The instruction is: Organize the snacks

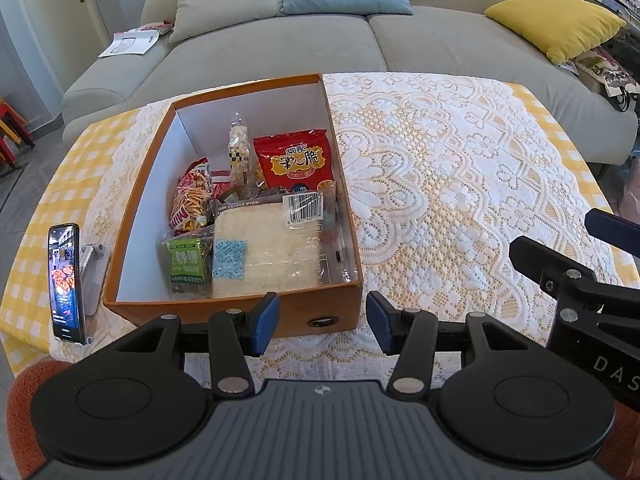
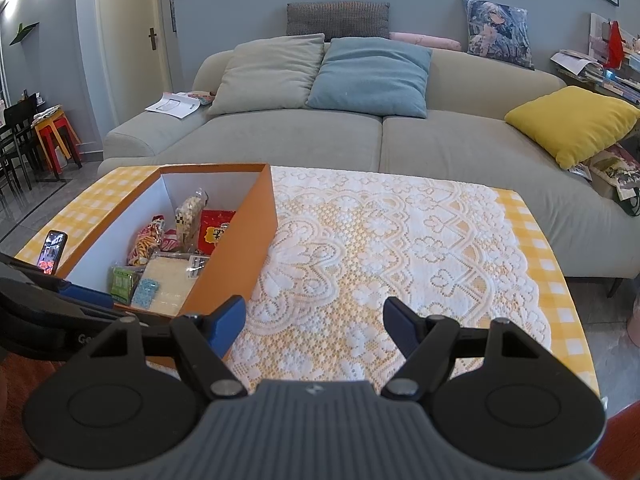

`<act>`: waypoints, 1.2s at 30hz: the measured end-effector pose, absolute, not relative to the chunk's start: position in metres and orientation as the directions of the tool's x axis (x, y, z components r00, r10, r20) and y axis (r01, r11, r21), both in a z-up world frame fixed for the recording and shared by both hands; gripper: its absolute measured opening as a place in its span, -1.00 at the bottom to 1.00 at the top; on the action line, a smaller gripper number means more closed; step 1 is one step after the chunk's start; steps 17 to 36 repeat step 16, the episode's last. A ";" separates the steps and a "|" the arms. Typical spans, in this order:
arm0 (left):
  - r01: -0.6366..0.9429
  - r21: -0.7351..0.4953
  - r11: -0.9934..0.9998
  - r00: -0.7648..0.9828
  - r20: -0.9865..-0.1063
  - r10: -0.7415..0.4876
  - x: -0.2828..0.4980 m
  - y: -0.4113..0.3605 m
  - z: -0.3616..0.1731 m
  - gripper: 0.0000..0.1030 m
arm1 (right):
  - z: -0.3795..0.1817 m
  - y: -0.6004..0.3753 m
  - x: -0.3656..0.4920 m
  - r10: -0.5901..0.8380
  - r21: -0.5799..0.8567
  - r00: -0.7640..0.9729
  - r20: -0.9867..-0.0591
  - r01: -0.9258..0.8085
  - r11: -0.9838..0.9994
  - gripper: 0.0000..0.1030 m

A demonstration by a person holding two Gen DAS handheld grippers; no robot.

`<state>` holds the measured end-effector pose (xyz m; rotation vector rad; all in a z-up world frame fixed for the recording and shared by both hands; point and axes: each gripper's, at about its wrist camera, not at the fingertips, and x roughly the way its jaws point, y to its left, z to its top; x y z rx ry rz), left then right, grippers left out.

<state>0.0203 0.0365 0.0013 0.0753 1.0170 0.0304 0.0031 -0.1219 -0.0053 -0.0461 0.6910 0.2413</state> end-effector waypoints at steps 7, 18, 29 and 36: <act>0.009 0.102 0.995 0.528 -0.845 0.082 0.020 0.034 0.001 0.16 | -0.008 -0.121 0.003 0.202 0.036 0.741 -0.640 -0.234 0.972 0.44; 0.010 0.111 0.994 0.538 -0.839 0.088 0.018 0.038 0.002 0.16 | -0.008 -0.121 0.003 0.200 0.033 0.739 -0.643 -0.234 0.972 0.44; 0.010 0.111 0.994 0.538 -0.839 0.088 0.018 0.038 0.002 0.16 | -0.008 -0.121 0.003 0.200 0.033 0.739 -0.643 -0.234 0.972 0.44; 0.010 0.111 0.994 0.538 -0.839 0.088 0.018 0.038 0.002 0.16 | -0.008 -0.121 0.003 0.200 0.033 0.739 -0.643 -0.234 0.972 0.44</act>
